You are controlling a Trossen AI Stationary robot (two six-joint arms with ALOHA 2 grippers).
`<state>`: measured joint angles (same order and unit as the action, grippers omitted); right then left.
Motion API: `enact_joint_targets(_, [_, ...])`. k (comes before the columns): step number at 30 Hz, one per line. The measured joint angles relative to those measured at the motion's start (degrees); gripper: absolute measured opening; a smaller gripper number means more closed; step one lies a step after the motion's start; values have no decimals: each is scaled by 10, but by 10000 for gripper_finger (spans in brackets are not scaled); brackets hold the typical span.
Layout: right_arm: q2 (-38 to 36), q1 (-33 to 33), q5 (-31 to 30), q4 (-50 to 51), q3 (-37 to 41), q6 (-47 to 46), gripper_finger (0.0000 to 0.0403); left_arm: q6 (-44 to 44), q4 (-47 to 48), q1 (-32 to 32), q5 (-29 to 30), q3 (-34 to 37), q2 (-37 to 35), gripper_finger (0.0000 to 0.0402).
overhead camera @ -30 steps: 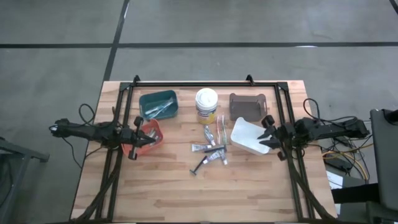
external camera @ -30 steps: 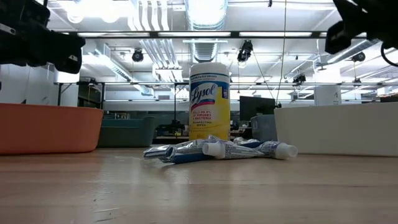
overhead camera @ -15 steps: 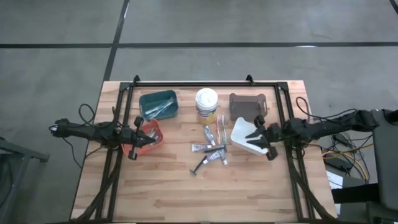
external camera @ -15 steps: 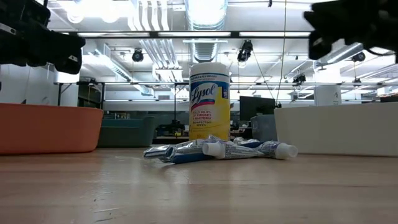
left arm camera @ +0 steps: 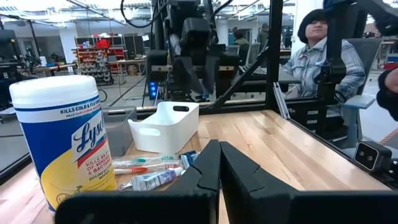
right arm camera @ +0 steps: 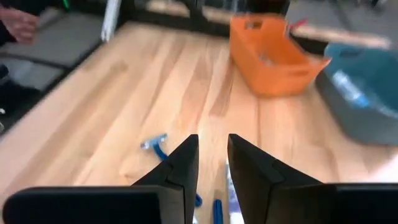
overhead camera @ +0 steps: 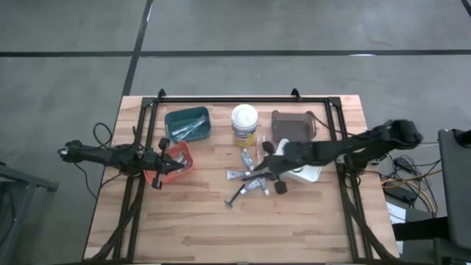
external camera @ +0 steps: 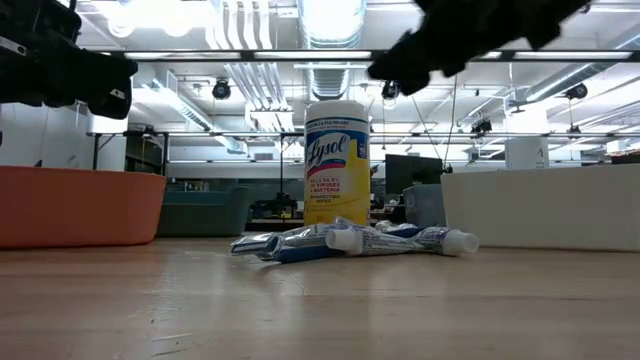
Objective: Pick & Place Travel size toiletries
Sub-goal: Put the toothpaste into the black bin
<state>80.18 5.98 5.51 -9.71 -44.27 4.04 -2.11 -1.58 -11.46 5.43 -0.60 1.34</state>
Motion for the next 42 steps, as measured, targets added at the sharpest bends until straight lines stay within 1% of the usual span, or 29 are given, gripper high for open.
enact_joint_targets(4, [77,0,-21,106,-94,-50,86,0,0,0,0,0,0,7])
enact_joint_targets(9, [167,0,-25,238,-210,-67,118,0,-1,0,0,0,0,7])
enact_joint_targets(14, [248,-2,-27,329,-305,-40,165,0,-1,0,0,0,0,7])
enact_joint_targets(18, [303,-7,-27,384,-357,-5,191,0,-1,0,0,0,0,7])
enact_joint_targets(21, [334,-11,-27,399,-372,14,198,0,-1,0,0,0,0,7])
enact_joint_targets(26, [361,-25,-27,397,-378,36,193,0,-1,0,0,0,0,7])
enact_joint_targets(30, [369,-40,-45,394,-378,32,186,0,-1,0,0,0,0,7])
enact_joint_targets(34, [373,-50,-46,394,-371,21,183,0,-1,0,0,0,0,7])
enact_joint_targets(42, [375,-49,-45,389,-347,20,182,0,-1,0,0,0,0,7])
